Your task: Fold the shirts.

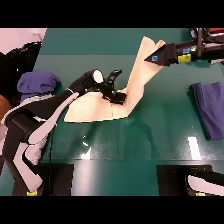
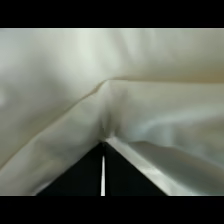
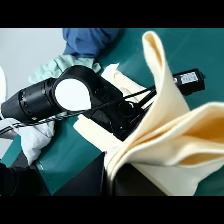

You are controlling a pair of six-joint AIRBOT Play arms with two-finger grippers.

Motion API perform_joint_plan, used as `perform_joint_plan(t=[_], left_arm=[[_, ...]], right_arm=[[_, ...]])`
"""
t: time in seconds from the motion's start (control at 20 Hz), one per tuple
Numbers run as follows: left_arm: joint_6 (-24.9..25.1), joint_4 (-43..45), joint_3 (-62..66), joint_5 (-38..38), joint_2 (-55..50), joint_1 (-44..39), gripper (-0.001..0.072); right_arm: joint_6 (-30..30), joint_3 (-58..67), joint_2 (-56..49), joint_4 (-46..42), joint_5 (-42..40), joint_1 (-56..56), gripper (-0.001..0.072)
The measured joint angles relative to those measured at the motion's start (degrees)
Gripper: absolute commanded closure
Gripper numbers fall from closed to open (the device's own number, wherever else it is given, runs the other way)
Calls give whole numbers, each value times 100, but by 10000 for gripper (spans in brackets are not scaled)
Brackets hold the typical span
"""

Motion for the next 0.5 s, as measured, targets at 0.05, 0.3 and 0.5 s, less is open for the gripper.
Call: perform_joint_plan(t=[0.05,0.3,0.5], left_arm=[[0,44,0,-101,87,114,682],[-35,621,0,-363,1086,1027,681],[-28,1373,2,-555,2166,1985,681]], right_arm=[[-17,4,-13,0,-81,118,697],[-208,24,-348,37,-586,1069,696],[-476,142,-1060,52,-1556,2308,648]])
